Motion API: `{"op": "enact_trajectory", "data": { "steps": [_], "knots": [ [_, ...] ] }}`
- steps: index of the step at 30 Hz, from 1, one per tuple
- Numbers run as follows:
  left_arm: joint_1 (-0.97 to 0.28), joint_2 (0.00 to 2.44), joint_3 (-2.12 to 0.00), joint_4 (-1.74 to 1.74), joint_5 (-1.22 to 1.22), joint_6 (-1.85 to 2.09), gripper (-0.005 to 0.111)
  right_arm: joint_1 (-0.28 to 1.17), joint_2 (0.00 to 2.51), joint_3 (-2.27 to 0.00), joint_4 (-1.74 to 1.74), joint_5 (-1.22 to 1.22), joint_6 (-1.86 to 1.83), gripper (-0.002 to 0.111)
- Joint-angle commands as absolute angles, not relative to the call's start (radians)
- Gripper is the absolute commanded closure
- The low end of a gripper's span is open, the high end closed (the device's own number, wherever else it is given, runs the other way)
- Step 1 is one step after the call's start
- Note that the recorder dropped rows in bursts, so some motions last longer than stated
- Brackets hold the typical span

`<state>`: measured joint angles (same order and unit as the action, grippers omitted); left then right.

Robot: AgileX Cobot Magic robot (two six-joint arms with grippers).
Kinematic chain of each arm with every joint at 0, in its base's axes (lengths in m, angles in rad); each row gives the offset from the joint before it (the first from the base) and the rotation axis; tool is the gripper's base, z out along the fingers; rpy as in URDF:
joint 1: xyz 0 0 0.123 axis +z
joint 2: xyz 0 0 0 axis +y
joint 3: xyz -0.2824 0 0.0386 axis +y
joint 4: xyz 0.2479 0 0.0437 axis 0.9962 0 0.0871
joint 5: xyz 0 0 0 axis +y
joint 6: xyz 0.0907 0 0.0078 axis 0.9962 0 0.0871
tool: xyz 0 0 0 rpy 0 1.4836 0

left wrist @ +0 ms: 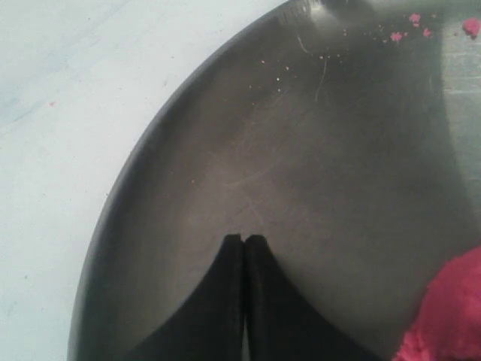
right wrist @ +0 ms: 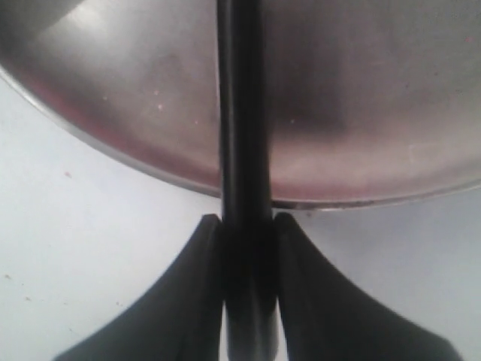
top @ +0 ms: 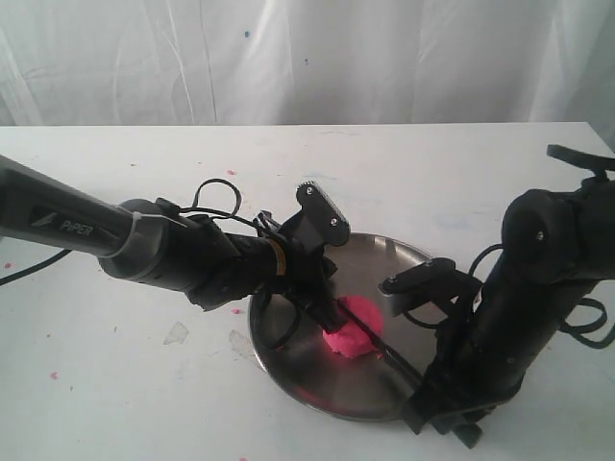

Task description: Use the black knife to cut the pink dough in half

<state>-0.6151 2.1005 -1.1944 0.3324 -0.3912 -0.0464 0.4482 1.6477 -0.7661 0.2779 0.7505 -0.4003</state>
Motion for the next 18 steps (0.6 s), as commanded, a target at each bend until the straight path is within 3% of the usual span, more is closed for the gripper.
{"op": "enact_trajectory", "data": {
  "steps": [1,12,18],
  "knots": [
    [-0.617,2.104,-1.188,0.337,-0.378,-0.050,0.107,0.450,1.680,-0.782,0.279,0.800,-0.399,0.103],
    [-0.613,2.094,-1.188,0.356,-0.372,0.011,0.107,0.450,1.678,-0.808,0.279,0.806,-0.391,0.103],
    [-0.610,1.958,-1.188,0.345,-0.343,0.043,0.107,0.450,1.678,-0.826,0.279,0.825,-0.382,0.103]
  ]
}}
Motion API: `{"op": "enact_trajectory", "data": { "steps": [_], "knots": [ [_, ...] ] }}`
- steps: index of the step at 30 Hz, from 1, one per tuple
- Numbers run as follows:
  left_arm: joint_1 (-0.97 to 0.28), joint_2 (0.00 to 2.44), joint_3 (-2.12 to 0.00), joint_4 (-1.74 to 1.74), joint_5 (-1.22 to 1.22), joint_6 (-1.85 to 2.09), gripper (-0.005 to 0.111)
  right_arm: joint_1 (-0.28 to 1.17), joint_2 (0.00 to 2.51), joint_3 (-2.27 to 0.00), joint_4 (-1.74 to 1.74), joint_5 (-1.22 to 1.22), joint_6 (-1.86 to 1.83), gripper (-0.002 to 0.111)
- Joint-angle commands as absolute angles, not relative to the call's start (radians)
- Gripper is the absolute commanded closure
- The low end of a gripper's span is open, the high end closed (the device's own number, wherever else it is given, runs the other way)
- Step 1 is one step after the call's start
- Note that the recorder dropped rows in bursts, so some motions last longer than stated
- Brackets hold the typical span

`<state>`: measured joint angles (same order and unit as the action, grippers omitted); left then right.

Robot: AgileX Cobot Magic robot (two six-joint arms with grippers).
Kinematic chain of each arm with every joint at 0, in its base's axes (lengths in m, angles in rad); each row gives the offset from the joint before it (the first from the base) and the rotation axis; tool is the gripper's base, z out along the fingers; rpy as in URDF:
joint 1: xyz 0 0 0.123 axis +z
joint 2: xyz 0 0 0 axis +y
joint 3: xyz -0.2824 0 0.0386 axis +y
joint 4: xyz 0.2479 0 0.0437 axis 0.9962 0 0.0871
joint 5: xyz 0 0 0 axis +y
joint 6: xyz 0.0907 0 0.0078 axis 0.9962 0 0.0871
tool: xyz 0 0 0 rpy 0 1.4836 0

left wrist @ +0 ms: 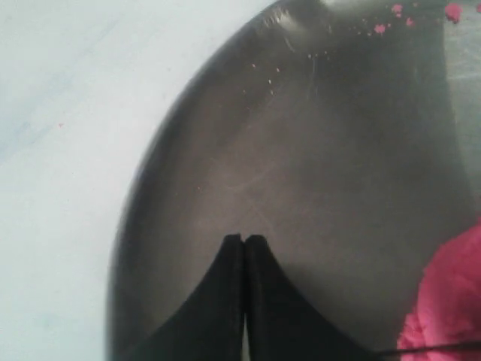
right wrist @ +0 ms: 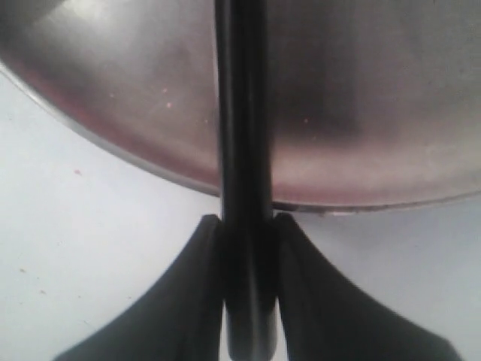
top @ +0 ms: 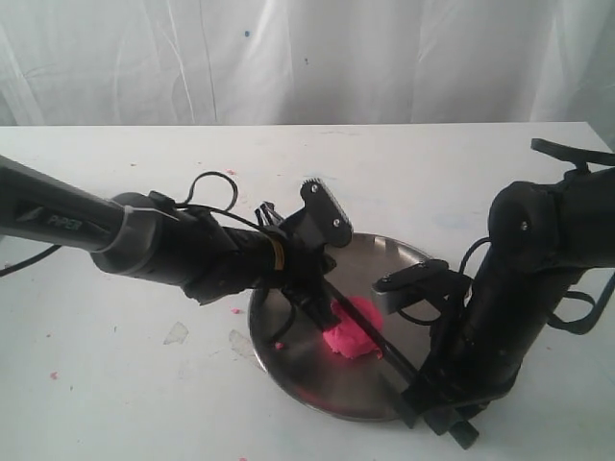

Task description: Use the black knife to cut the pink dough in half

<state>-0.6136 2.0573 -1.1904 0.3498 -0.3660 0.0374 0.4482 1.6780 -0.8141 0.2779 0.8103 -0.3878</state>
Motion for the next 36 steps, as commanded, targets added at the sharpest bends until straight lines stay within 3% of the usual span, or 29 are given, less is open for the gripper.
{"op": "enact_trajectory", "data": {
  "steps": [1,8,18,28,36],
  "knots": [
    [-0.610,1.932,-1.188,0.345,-0.327,0.029,0.107,0.450,1.678,-0.826,0.279,0.825,-0.373,0.103],
    [-0.610,1.853,-1.186,0.345,-0.240,-0.007,0.107,0.450,1.678,-0.826,0.279,0.825,-0.359,0.103],
    [-0.582,2.020,-1.129,0.362,-0.631,-0.113,0.107,0.450,1.678,-0.826,0.283,0.830,-0.353,0.103],
    [-0.570,2.032,-1.129,0.617,-0.641,-0.506,0.107,0.450,1.678,-0.826,0.283,0.830,-0.336,0.103],
    [-0.570,2.032,-1.129,0.637,-0.603,-0.569,0.107,0.450,1.678,-0.826,0.283,0.833,-0.336,0.103]
  ]
}}
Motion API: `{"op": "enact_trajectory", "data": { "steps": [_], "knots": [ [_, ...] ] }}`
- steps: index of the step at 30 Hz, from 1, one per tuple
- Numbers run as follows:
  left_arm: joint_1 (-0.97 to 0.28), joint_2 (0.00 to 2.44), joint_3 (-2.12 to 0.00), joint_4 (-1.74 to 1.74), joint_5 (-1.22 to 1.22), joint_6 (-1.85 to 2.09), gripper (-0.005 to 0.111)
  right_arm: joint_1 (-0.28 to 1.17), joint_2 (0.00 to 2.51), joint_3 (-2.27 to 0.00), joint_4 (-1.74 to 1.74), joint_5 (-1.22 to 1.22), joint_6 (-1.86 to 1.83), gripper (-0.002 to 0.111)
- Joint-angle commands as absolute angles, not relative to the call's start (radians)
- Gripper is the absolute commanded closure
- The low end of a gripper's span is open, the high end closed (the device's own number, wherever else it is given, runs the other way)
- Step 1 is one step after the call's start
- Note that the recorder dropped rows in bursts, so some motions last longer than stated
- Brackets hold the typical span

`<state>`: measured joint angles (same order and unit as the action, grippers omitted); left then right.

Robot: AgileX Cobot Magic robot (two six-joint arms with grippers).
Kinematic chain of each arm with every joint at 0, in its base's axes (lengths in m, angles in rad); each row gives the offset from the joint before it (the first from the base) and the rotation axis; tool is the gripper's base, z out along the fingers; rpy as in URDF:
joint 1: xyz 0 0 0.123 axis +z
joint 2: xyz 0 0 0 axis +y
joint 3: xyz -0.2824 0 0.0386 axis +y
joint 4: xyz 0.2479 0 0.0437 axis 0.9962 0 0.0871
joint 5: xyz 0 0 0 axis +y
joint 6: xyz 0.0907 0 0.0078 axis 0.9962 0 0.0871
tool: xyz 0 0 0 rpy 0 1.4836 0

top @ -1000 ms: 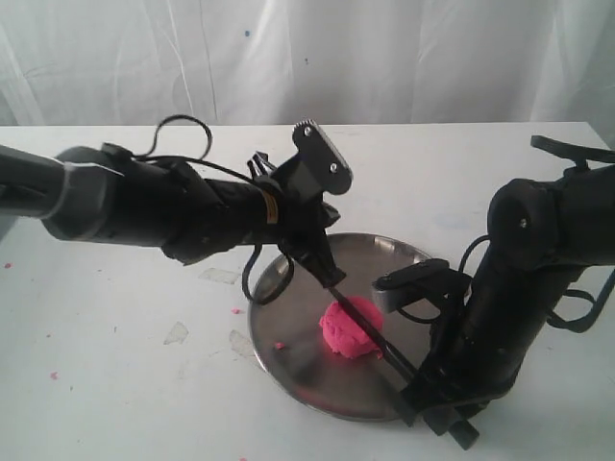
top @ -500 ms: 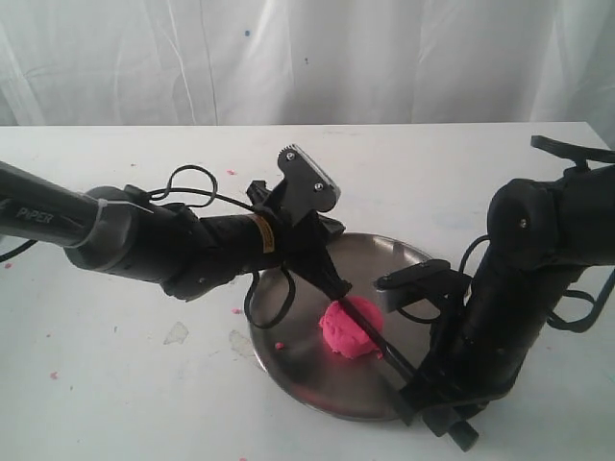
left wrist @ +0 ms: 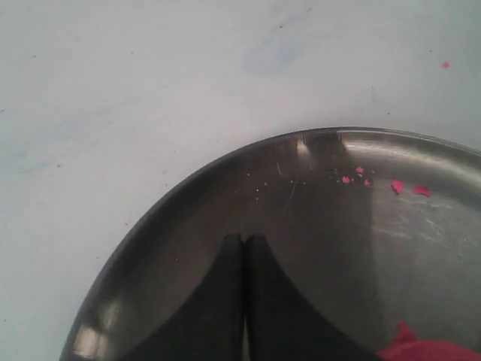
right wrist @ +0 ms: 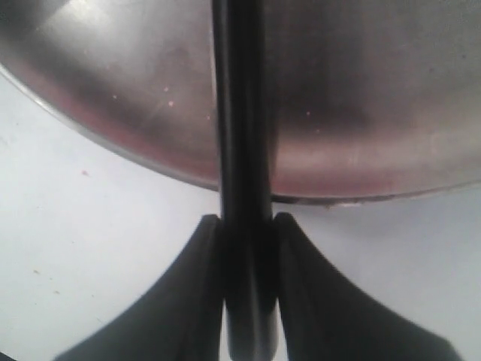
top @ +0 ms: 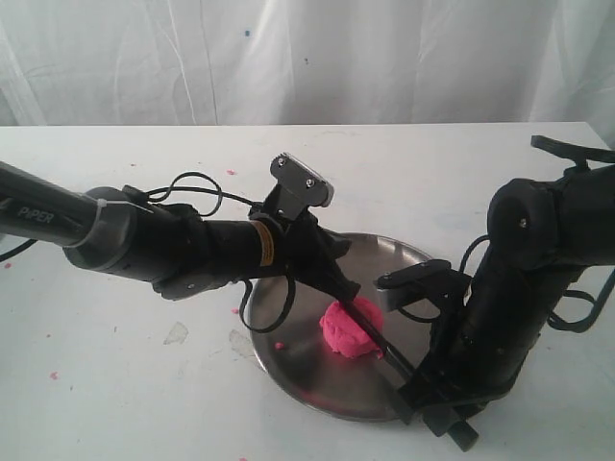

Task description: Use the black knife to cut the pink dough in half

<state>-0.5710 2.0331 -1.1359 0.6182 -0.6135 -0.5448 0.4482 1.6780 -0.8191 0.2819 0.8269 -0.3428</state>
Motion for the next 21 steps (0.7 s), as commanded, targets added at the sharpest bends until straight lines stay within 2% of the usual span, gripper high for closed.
{"op": "enact_trajectory", "data": {
  "steps": [1,5,9,15,21],
  "knots": [
    [-0.570,2.032,-1.129,0.640,-0.599,-0.569,0.107,0.450,1.678,-0.826,0.283,0.833,-0.336,0.103],
    [-0.570,1.976,-1.129,0.686,-0.508,-0.661,0.107,0.450,1.678,-0.826,0.283,0.833,-0.336,0.103],
    [-0.570,1.954,-1.123,0.991,-0.410,-0.911,0.107,0.450,1.678,-0.826,0.296,0.832,-0.335,0.103],
    [-0.570,1.991,-1.077,0.997,-0.611,-0.886,0.107,0.450,1.678,-0.826,0.296,0.832,-0.335,0.103],
    [-0.570,2.016,-1.077,0.997,-0.513,-0.879,0.107,0.450,1.678,-0.826,0.296,0.832,-0.335,0.103]
  ]
}}
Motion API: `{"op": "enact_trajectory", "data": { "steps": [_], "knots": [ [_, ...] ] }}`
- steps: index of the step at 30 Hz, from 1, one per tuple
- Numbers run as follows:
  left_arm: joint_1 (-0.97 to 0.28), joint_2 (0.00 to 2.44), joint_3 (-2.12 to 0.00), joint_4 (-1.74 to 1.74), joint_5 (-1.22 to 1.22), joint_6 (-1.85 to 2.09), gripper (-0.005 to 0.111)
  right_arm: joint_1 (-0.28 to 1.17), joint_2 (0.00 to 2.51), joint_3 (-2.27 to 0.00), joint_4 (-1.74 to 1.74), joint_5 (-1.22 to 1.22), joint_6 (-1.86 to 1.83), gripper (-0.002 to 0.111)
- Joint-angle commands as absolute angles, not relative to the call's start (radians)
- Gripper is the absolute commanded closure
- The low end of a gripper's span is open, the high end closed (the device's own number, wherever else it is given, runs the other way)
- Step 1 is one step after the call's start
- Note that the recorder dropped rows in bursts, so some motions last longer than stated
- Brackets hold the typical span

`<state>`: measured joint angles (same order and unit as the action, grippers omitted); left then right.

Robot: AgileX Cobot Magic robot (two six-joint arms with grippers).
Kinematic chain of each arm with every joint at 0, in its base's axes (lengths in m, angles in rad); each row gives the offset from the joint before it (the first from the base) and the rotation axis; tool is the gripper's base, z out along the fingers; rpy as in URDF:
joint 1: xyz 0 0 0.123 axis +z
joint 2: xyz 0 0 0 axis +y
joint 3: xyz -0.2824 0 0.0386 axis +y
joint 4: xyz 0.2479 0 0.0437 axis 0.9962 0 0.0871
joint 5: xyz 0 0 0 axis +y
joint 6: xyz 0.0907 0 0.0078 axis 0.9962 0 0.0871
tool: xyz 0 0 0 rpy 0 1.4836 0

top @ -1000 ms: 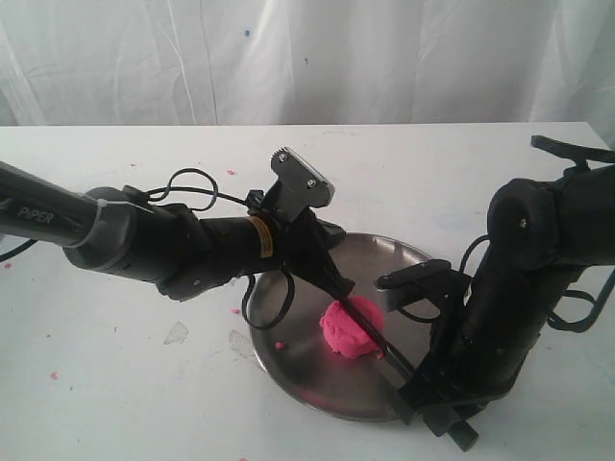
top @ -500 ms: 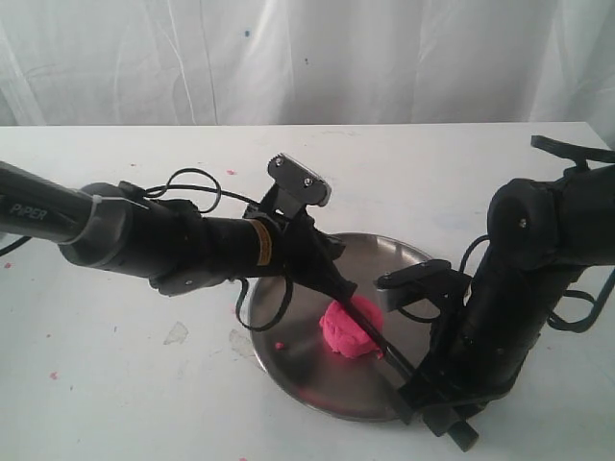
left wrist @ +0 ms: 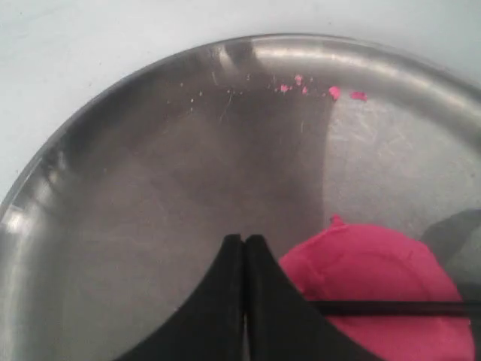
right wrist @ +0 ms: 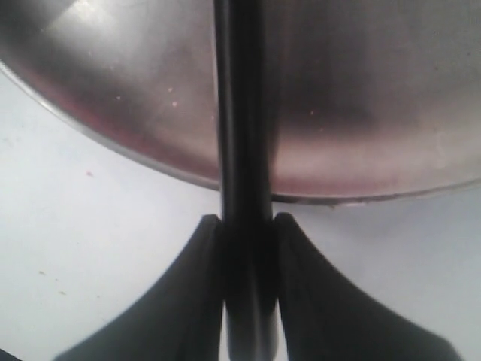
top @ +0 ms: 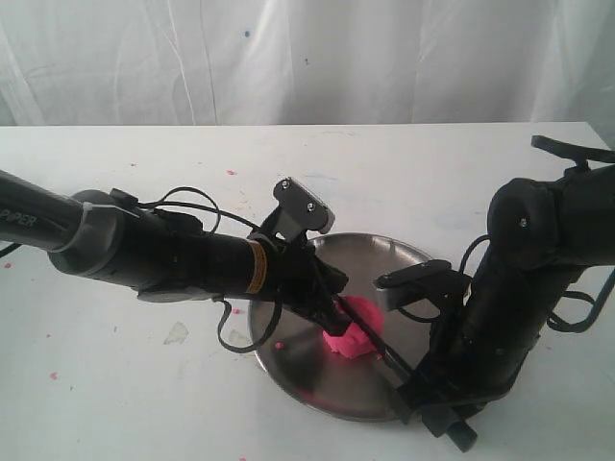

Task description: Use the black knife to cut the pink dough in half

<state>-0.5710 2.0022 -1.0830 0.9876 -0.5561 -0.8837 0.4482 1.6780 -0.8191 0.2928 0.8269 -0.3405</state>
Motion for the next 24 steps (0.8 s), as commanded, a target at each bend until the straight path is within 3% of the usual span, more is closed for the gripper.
{"op": "enact_trajectory", "data": {
  "steps": [1,24],
  "knots": [
    [-0.570,2.020,-1.077,0.997,-0.513,-0.877,0.107,0.450,1.678,-0.826,0.296,0.832,-0.335,0.103],
    [-0.570,2.071,-1.077,0.973,-0.523,-0.868,0.107,0.450,1.705,-0.826,0.296,0.875,-0.335,0.103]
  ]
}}
